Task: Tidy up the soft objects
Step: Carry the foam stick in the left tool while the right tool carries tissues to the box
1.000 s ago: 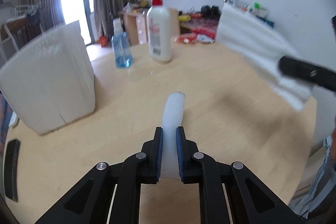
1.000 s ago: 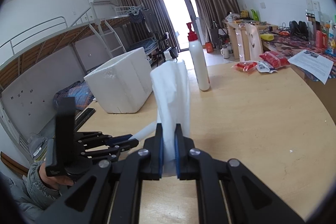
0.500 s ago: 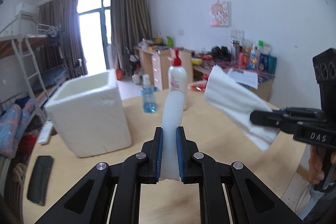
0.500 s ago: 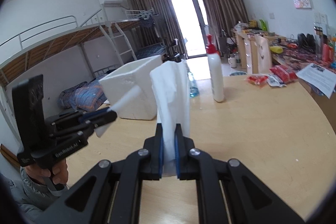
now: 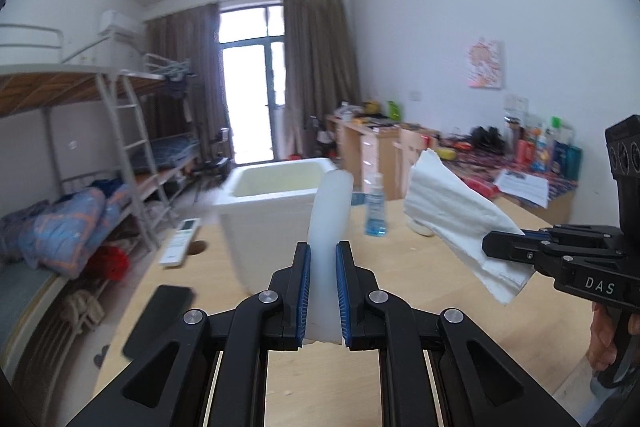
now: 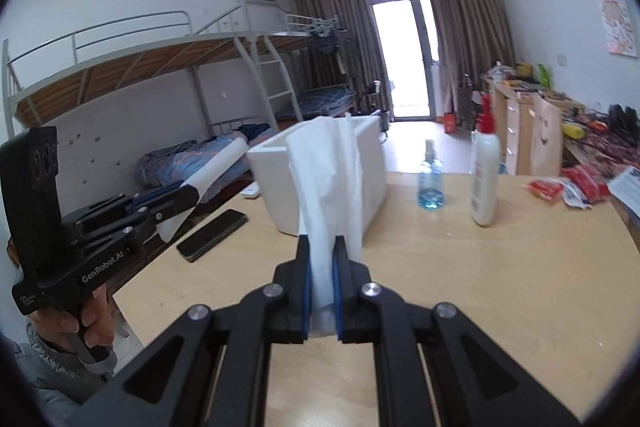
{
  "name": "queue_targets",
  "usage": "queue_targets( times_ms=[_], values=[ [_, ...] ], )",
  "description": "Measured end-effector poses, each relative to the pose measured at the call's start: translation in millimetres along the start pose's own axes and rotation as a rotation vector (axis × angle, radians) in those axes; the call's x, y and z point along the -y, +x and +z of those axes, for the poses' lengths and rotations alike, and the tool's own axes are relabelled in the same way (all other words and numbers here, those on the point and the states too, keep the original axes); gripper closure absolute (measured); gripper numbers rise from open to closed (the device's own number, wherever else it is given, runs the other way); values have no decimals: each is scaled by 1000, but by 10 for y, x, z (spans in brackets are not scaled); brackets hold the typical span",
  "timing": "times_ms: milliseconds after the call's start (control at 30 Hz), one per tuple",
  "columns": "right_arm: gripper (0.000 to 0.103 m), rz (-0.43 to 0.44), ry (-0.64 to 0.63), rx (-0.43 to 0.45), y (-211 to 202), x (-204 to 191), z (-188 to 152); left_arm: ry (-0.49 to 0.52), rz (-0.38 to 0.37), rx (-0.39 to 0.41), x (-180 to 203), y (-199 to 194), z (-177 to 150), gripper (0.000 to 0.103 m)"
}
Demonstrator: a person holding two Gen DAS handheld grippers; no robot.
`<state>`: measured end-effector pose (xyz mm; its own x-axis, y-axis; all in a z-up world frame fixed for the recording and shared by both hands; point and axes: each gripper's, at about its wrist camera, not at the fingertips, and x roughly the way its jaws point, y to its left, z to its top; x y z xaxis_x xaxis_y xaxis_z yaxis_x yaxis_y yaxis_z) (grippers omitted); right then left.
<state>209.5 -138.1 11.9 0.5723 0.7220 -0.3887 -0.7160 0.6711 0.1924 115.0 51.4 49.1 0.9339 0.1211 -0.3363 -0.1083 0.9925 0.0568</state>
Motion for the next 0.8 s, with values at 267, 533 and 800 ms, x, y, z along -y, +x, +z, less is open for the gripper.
queue_targets(
  times_ms=[267,533,800],
  values=[
    [91,74,-81,-14,272,-327,95,-59,79,8,-250,-36,-49,89],
    [91,80,-81,-33,431,-393,136,-79,92,-5,-346,45,-44,89],
    [91,78,-78,-32,439,-403,190,-69,68,-8,-321,110,28,89]
  ],
)
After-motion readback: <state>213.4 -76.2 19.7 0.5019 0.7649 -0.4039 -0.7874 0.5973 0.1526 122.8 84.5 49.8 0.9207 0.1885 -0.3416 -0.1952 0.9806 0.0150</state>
